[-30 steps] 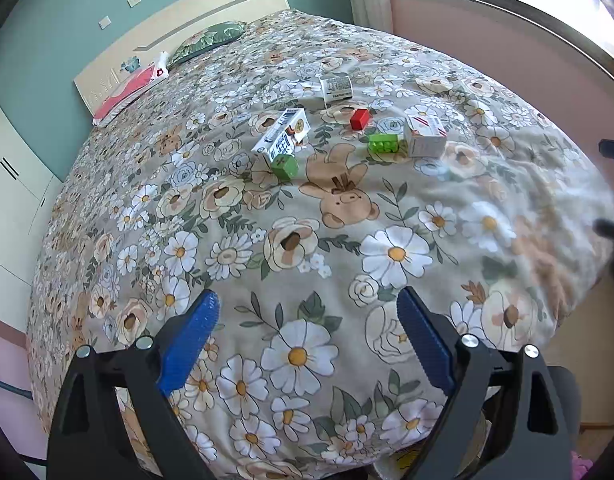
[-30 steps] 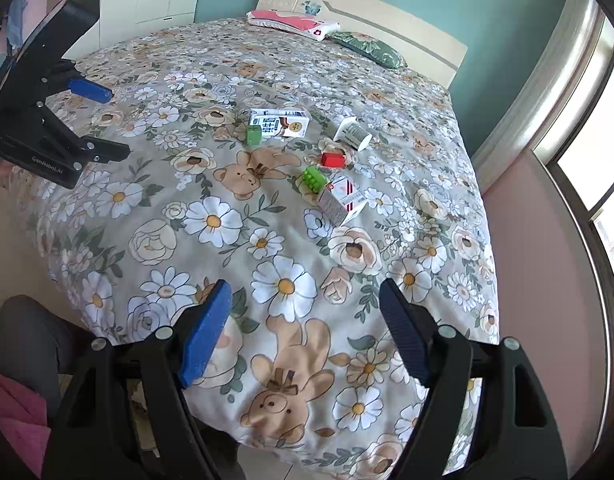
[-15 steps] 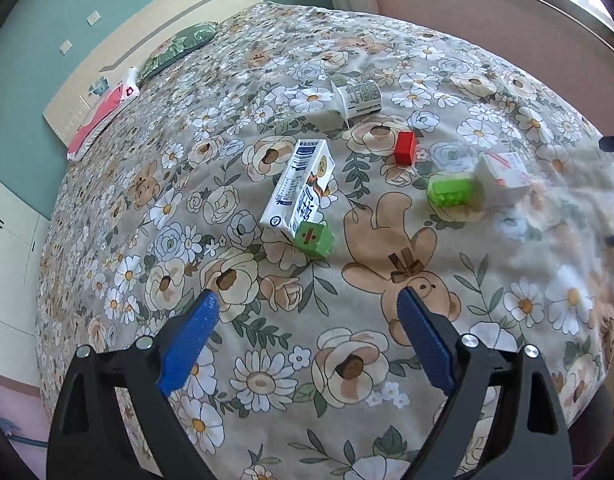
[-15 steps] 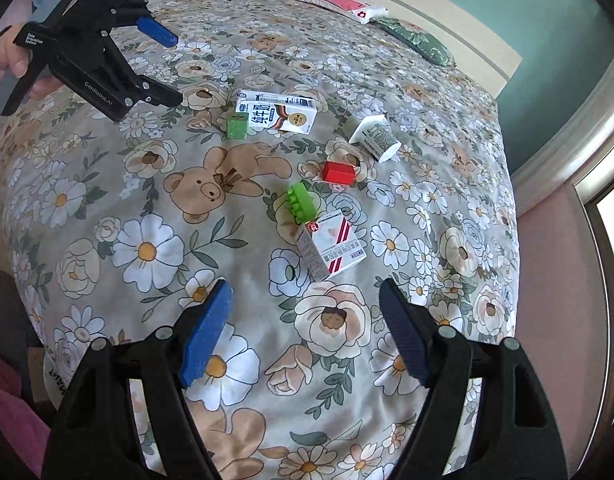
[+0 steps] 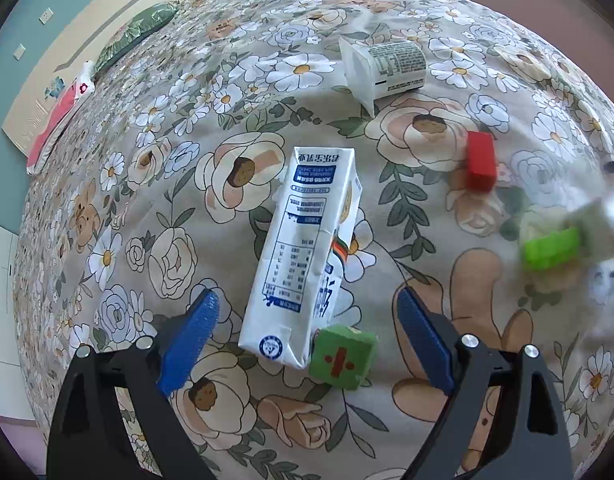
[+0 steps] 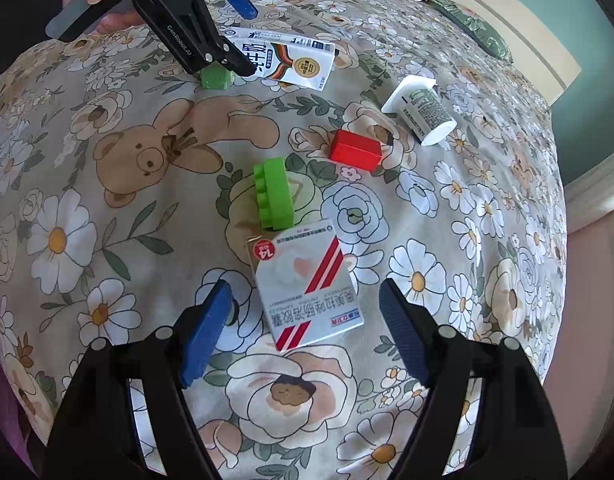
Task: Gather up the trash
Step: 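Grasp the white milk carton with the left tool while the right tool grasps the medicine box, then carry the milk carton and medicine box over to the trash bin, then lower the carton and box into the bin with both tools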
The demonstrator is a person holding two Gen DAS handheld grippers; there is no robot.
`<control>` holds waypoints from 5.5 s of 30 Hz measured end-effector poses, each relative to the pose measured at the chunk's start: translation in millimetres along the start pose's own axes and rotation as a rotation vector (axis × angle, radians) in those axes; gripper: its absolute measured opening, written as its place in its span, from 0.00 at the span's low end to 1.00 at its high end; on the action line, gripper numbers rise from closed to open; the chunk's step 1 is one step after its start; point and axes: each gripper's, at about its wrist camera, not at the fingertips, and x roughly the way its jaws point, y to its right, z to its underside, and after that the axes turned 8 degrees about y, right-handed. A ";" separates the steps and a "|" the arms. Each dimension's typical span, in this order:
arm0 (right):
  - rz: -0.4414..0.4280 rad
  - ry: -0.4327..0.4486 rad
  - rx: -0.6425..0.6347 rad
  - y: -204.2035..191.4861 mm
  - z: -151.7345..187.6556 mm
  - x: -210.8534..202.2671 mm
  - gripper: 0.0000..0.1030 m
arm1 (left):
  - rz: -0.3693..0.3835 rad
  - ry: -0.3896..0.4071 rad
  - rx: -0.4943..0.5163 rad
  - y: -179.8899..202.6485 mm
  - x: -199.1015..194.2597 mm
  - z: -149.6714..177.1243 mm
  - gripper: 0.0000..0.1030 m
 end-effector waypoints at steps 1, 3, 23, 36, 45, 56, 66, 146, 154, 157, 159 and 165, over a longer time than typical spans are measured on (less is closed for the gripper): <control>-0.016 -0.004 -0.001 2.8 -0.7 6.6 0.73 | 0.001 -0.005 -0.003 -1.8 7.5 -2.7 0.90; -0.043 -0.004 0.000 7.2 -1.3 16.8 0.73 | 0.021 -0.008 -0.017 -4.6 18.2 -5.0 0.89; -0.073 0.003 0.056 6.5 1.3 -5.8 0.43 | 0.043 -0.001 -0.124 -8.8 -1.6 -3.7 0.38; 0.010 0.078 0.022 -30.3 -18.6 -120.6 0.43 | 0.032 0.082 -0.110 8.6 -126.6 15.6 0.38; 0.077 0.171 -0.019 -80.0 -35.1 -233.9 0.43 | -0.008 0.158 -0.113 23.7 -254.1 46.1 0.38; 0.134 0.273 -0.081 -168.4 -34.5 -353.2 0.43 | -0.076 0.263 -0.123 54.1 -388.9 106.8 0.38; 0.147 0.321 -0.124 -247.1 -15.4 -414.1 0.43 | -0.103 0.324 -0.103 99.2 -463.7 174.1 0.38; -0.400 -0.212 0.137 -441.0 220.2 -30.4 0.43 | 0.313 -0.302 -0.110 308.7 -138.3 446.6 0.38; -0.431 -0.251 0.173 -453.2 227.4 -3.9 0.43 | 0.333 -0.351 -0.139 315.3 -112.5 458.1 0.38; -0.437 -0.265 0.184 -452.3 229.3 4.7 0.43 | 0.338 -0.365 -0.156 316.2 -102.4 463.3 0.38; -0.442 -0.276 0.197 -452.2 233.2 10.6 0.43 | 0.338 -0.373 -0.167 316.1 -95.8 465.4 0.38; -0.454 -0.305 0.239 -444.9 242.0 23.9 0.43 | 0.342 -0.406 -0.173 315.2 -77.8 469.7 0.38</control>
